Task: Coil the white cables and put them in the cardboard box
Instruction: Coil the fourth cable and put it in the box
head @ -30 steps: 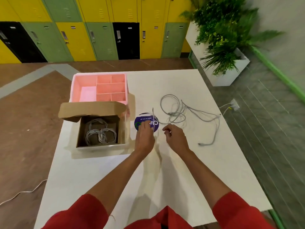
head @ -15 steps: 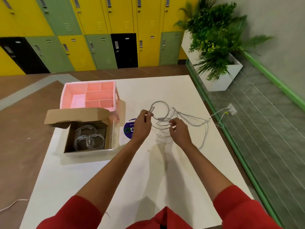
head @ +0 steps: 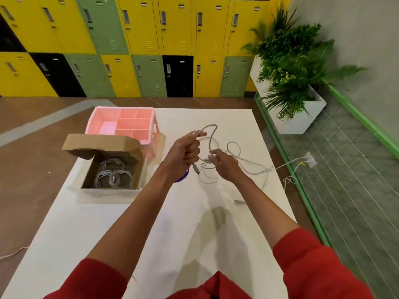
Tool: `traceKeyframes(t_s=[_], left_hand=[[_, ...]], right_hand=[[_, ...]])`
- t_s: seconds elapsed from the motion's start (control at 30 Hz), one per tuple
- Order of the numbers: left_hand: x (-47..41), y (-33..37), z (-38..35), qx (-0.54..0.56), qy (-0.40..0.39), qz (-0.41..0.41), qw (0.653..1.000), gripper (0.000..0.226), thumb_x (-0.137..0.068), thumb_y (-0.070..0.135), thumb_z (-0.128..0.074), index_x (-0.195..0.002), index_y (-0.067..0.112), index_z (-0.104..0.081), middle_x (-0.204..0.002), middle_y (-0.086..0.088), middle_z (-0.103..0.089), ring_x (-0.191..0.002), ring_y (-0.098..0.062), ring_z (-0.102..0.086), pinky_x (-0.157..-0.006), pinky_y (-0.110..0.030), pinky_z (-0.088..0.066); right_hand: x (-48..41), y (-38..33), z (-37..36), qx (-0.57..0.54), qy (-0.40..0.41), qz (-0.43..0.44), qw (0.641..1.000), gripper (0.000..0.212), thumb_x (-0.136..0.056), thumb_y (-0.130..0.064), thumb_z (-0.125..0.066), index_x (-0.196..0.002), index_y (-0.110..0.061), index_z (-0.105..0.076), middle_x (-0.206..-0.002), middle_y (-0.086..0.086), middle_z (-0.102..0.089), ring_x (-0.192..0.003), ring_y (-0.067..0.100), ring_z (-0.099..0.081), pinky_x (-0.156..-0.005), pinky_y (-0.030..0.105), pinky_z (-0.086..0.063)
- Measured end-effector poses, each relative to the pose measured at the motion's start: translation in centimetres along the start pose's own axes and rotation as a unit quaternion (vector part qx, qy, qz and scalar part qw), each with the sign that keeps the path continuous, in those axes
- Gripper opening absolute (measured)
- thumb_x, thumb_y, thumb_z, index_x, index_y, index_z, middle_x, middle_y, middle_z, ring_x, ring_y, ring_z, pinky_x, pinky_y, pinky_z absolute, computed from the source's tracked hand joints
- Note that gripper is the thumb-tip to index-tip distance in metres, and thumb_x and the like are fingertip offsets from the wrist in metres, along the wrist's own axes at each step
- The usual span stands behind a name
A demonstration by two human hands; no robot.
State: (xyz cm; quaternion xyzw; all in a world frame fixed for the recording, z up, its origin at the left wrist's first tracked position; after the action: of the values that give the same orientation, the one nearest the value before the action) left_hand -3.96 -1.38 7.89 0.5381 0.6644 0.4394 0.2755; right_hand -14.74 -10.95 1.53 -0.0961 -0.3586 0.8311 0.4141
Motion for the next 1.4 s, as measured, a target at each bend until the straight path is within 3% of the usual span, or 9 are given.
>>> traceKeyframes(t_s=[0.13,0.37,0.47,0.57,0.67,0.87,1.1,1.3,1.4], left_hand=[[0.4,0.0,0.1,0.033,-0.015,-0.012,0.999,0.033,-0.102,0.028,-0.037,-0.121,0.013,-0.060,-0.053,0.006,-0.012,-0.045,-0.008,-0.008,-0.041,-0.020,-0.008],[1.2,-2.2,-0.1,-0.018,-0.035,0.053,0.998,0.039,-0.102,0.032,-0.035,-0.140,0.029,-0.044,-0.047,0.007,-0.030,-0.037,-0.005,-0.020,-0.037,-0.017,-0.018],[1.4,-2.9,0.1,-0.078,-0.024,0.050,0.995,0.040,-0.103,0.035,-0.032,-0.143,0.038,-0.035,-0.091,0.007,-0.070,-0.063,-0.008,-0.061,-0.047,-0.018,-0.034],[1.2,-3.5,0.7,-0.084,-0.032,0.057,0.994,0.043,-0.103,0.035,-0.032,-0.146,0.038,-0.027,-0.135,0.006,-0.057,-0.114,-0.020,-0.062,-0.068,-0.026,-0.051],[0.9,-3.7,1.6,-0.093,-0.009,0.055,0.994,0.043,-0.104,0.031,-0.032,-0.147,0.031,-0.030,-0.140,-0.002,-0.052,-0.117,-0.025,-0.060,-0.095,-0.034,-0.047],[1.6,-3.3,2.7,-0.212,-0.035,0.078,0.974,0.044,-0.103,0.031,-0.037,-0.147,0.026,-0.033,-0.116,0.010,-0.067,-0.102,-0.021,-0.068,-0.097,-0.043,-0.047],[3.1,-1.9,1.9,-0.208,-0.141,0.174,0.952,0.028,-0.102,0.031,-0.038,-0.122,0.025,-0.057,-0.100,-0.020,-0.070,-0.077,-0.030,-0.070,-0.082,-0.040,-0.056],[4.1,-1.0,1.5,-0.071,-0.210,0.204,0.953,0.041,-0.096,0.041,-0.039,-0.128,0.026,-0.058,-0.057,-0.011,-0.054,-0.037,-0.013,-0.044,-0.083,-0.045,-0.055],[4.6,-0.3,1.3,0.046,-0.212,0.205,0.955,0.049,-0.098,0.043,-0.028,-0.132,0.019,-0.054,-0.049,-0.009,-0.048,-0.027,-0.006,-0.033,-0.059,-0.031,-0.058]], right_hand=[[2.1,2.3,-0.9,0.031,-0.012,0.025,0.999,0.028,-0.102,-0.032,-0.037,-0.098,-0.022,-0.063,-0.062,-0.009,-0.060,-0.079,0.020,-0.063,-0.091,0.046,-0.045],[4.8,2.3,-0.3,0.070,-0.071,-0.021,0.995,0.034,-0.098,-0.047,-0.044,-0.088,-0.025,-0.068,-0.050,-0.005,-0.057,-0.034,0.004,-0.047,-0.055,0.023,-0.044],[5.2,0.7,-0.2,0.065,-0.121,-0.004,0.991,0.037,-0.098,-0.044,-0.046,-0.093,-0.018,-0.071,-0.049,-0.001,-0.058,-0.034,0.007,-0.047,-0.053,0.022,-0.044],[6.0,-1.3,0.0,0.063,-0.192,0.013,0.979,0.036,-0.098,-0.042,-0.045,-0.098,-0.017,-0.071,-0.052,0.000,-0.060,-0.030,0.003,-0.044,-0.056,0.021,-0.043],[6.8,-3.3,0.3,0.074,-0.236,0.032,0.968,0.037,-0.098,-0.044,-0.045,-0.099,-0.018,-0.071,-0.053,-0.001,-0.059,-0.032,0.001,-0.046,-0.058,0.025,-0.042],[7.3,-6.5,2.2,0.044,-0.273,0.053,0.960,0.040,-0.094,-0.046,-0.053,-0.092,-0.013,-0.075,-0.054,-0.002,-0.062,-0.046,0.006,-0.059,-0.059,0.015,-0.045],[5.1,-7.9,5.4,-0.061,-0.063,0.103,0.991,0.022,-0.091,-0.037,-0.062,-0.086,-0.016,-0.068,-0.066,0.008,-0.068,-0.054,0.009,-0.055,-0.060,0.027,-0.043],[4.5,-7.9,5.3,-0.229,0.019,0.070,0.971,0.028,-0.088,-0.030,-0.068,-0.100,-0.007,-0.055,-0.054,-0.001,-0.038,-0.055,0.012,-0.047,-0.057,0.019,-0.044],[4.3,-7.3,4.8,-0.279,0.056,0.043,0.958,0.037,-0.081,-0.045,-0.072,-0.090,-0.015,-0.051,-0.064,0.022,-0.057,-0.067,0.021,-0.053,-0.064,0.031,-0.031]])
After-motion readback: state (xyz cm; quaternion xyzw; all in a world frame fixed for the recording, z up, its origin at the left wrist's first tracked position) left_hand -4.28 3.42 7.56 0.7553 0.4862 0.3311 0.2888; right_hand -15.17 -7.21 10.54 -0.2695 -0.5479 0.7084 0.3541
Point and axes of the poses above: each hand's wrist, its own x-axis away from the middle knuckle, its own z-axis out of the back of the hand, y = z × x, the point moved 4 cm from there along -x, towards the middle knuckle
